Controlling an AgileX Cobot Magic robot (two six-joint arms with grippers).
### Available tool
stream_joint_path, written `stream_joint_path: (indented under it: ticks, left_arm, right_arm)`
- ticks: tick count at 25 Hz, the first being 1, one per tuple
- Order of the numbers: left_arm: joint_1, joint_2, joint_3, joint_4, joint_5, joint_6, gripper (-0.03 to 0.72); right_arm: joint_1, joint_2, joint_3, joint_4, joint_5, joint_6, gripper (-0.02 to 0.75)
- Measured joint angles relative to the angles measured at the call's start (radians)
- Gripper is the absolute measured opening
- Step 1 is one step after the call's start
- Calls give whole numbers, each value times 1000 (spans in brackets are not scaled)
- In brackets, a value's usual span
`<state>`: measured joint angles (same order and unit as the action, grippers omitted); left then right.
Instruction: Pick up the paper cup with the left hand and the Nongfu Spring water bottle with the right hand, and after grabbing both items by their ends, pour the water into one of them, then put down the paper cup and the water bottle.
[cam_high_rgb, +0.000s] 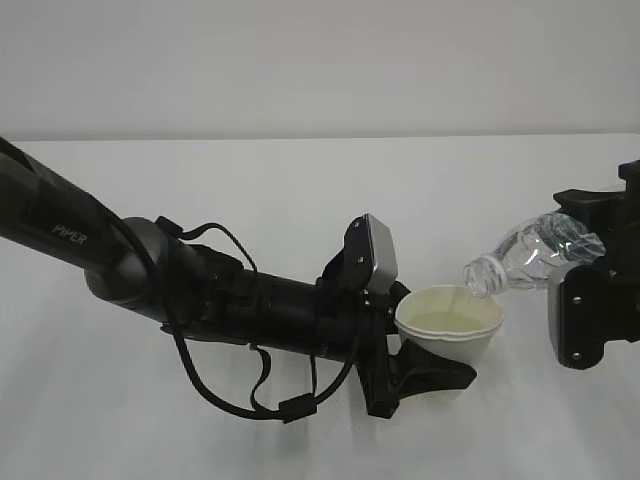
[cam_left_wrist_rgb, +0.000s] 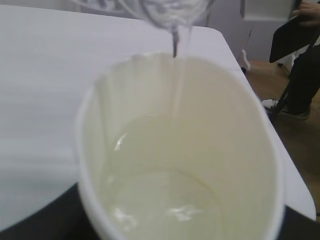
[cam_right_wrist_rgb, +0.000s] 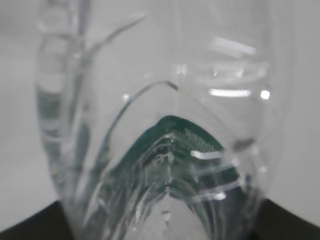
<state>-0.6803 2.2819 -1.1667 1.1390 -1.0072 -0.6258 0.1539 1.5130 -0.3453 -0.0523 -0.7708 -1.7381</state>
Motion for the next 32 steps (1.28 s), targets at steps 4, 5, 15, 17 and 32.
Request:
stream_joint_path:
  ticks: [4,5,15,17,32]
  left_arm:
    - [0,0,0,0,0,0,435]
    - [0,0,0,0,0,0,435]
    - [0,0,0,0,0,0,435]
    - [0,0,0,-1,0,0,435]
    - [0,0,0,-8,0,0,435]
  right_arm:
    - [0,0,0,0,0,0,385]
    - [0,0,0,0,-2,0,385]
    - [0,0,0,0,-2,-8,386]
    - [0,0,0,0,-4,-8,385]
    - [0,0,0,-20,-4,-12,386]
